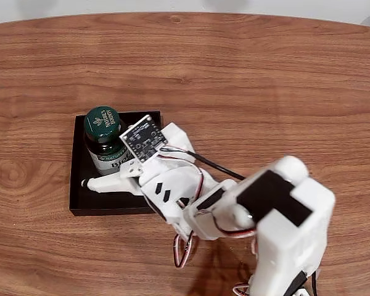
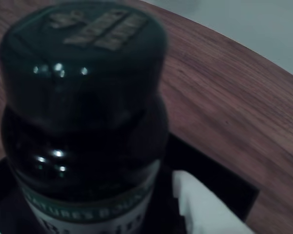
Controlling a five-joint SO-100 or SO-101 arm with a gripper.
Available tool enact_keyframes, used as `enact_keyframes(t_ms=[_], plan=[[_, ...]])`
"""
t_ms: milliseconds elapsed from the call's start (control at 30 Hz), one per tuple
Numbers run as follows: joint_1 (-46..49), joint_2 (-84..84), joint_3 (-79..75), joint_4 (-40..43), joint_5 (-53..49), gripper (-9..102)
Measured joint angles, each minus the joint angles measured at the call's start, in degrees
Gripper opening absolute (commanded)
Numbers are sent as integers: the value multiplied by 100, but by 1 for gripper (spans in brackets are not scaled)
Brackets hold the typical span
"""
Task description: Pick up the pill bottle and place it in the black box.
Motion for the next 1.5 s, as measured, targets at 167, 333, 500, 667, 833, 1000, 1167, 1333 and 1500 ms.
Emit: enact_keyframes(t_ms=[167,333,500,667,833,1000,1167,1333,1500], plan=[[237,677,316,334,9,48],[536,1538,501,940,88,44],[949,2549,729,1714,105,37],[1477,3489,782,2681,0,34],[2048,4192,791,3674,-246,33],[2654,4957,1002,4201,-343,33],[2953,5669,1547,4377,-308,33],[3357,6478,2048,4790,-334,32],[3797,7594,2540,5581,-413,26]])
